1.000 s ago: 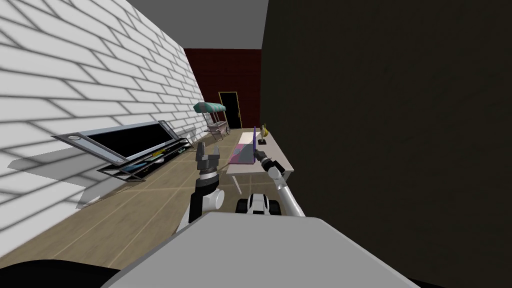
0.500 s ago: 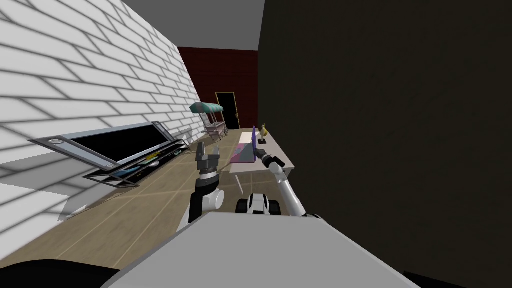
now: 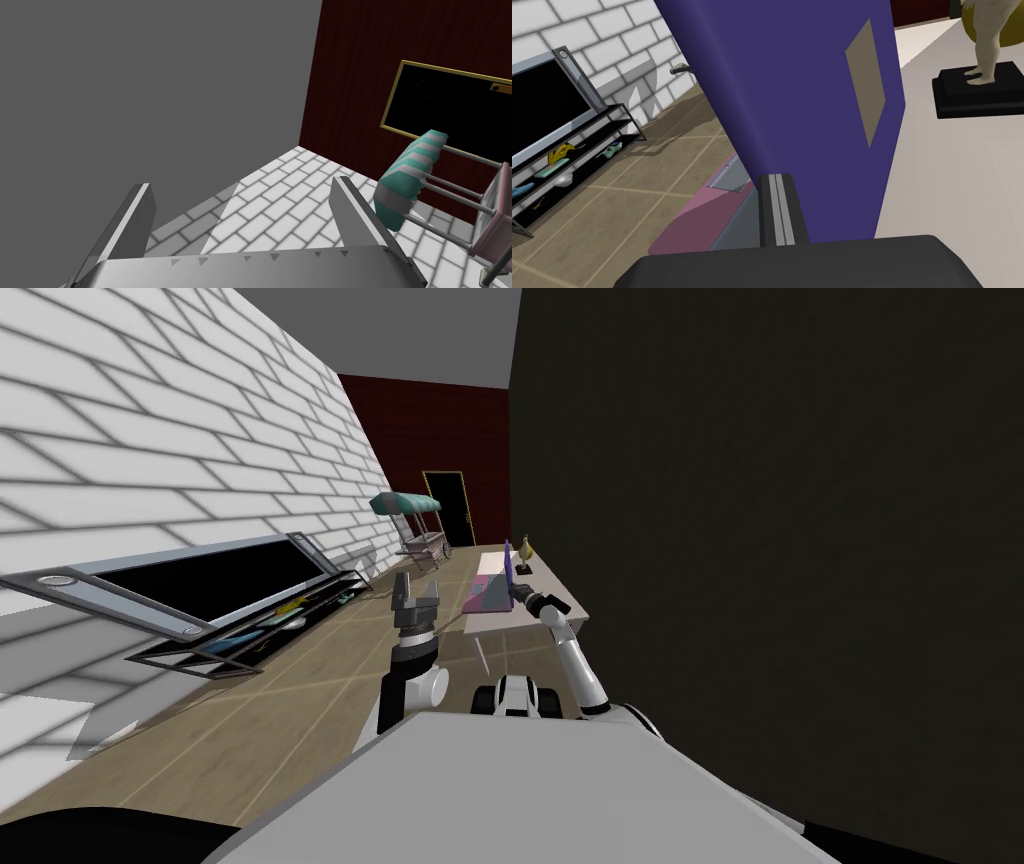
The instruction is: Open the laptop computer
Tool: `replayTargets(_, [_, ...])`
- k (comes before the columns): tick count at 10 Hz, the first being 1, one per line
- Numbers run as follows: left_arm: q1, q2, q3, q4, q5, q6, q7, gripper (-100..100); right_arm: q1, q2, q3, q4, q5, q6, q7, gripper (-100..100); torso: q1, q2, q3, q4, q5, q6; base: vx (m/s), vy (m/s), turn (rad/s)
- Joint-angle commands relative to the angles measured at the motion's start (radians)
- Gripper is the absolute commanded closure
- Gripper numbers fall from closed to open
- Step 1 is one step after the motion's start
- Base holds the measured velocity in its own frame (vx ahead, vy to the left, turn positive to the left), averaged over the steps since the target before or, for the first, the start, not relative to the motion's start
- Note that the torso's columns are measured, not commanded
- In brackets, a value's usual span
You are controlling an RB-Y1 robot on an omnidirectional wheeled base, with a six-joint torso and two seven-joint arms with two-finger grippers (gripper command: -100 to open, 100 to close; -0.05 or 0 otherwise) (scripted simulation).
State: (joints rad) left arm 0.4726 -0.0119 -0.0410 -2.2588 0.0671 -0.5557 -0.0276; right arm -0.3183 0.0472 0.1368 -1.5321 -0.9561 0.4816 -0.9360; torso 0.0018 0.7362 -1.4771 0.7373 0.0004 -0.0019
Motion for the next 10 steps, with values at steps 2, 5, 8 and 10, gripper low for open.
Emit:
replayTargets(2, [0.0, 0.0, 0.0, 0.0, 0.0, 0.0, 0.0, 0, -0.009, -0.079, -0.009, -0.003, 0.0, 0.018, -0.02, -100, -0.004, 0.0, 0.0, 0.0, -0.001, 0.002, 0.0, 0.031, -0.046])
replayTargets(5, [0.0, 0.0, 0.0, 0.0, 0.0, 0.0, 0.0, 0, -0.027, -0.155, -0.026, -0.009, -0.002, 0.052, -0.068, -100, -0.001, 0.001, 0.001, 0.001, 0.0, 0.002, 0.011, 0.058, -0.064])
replayTargets(8, [0.0, 0.0, 0.0, 0.0, 0.0, 0.0, 0.0, 0, -0.052, -0.191, -0.05, -0.017, -0.004, 0.098, -0.131, -100, 0.0, 0.002, 0.001, 0.001, 0.0, 0.002, 0.012, 0.099, -0.094])
replayTargets(10, [0.0, 0.0, 0.0, 0.0, 0.0, 0.0, 0.0, 0, -0.07, -0.198, -0.068, -0.023, -0.005, 0.131, -0.178, -100, -0.001, 0.002, 0.001, 0.001, 0.0, 0.002, 0.004, 0.105, -0.11])
